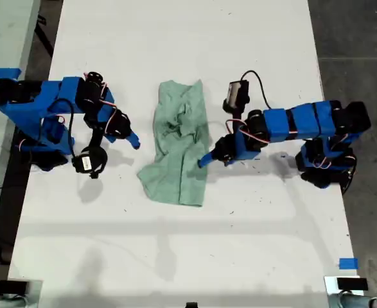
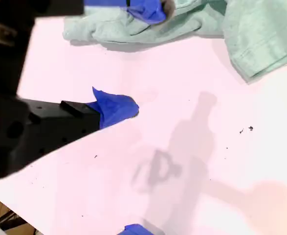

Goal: Fold tshirt

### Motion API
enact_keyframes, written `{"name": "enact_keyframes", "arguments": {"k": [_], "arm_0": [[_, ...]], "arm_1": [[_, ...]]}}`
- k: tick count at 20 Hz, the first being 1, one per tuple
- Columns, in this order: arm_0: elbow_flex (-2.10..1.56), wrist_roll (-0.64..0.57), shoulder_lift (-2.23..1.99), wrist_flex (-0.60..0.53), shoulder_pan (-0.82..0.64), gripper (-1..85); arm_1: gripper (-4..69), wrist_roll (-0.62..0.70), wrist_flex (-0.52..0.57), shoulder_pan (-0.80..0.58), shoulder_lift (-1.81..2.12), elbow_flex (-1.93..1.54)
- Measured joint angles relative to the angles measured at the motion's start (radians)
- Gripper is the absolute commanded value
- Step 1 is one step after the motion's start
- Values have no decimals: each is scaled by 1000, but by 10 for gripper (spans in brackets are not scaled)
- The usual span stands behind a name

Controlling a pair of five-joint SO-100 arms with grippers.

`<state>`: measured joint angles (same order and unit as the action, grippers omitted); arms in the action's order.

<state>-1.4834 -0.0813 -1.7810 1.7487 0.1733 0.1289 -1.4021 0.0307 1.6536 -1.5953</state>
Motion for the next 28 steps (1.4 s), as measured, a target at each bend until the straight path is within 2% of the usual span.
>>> {"name": "enact_keyframes", "arguments": {"k": [4, 10, 12, 19, 22, 23, 25, 26, 28], "arm_0": [[-18, 23, -2, -54, 37, 221], [40, -14, 242, -255, 63, 233], [112, -26, 344, -291, 80, 237], [133, -32, 566, -476, 107, 247], [133, -26, 666, -522, 110, 199], [133, -20, 693, -535, 109, 140], [169, -14, 729, -548, 112, 23], [187, -12, 742, -568, 117, 0], [202, -11, 752, -575, 118, 0]], "arm_1": [[307, -14, -23, 26, 0, 46], [307, 3, -46, 55, -210, 293], [307, 9, -46, 66, -314, 380], [306, 8, 2, 94, -537, 466], [296, 6, 40, 97, -617, 466], [288, 5, 54, 97, -644, 468], [259, -6, 71, 97, -706, 494], [223, -2, 74, 97, -735, 532], [81, -11, 87, 100, -775, 584]]}}
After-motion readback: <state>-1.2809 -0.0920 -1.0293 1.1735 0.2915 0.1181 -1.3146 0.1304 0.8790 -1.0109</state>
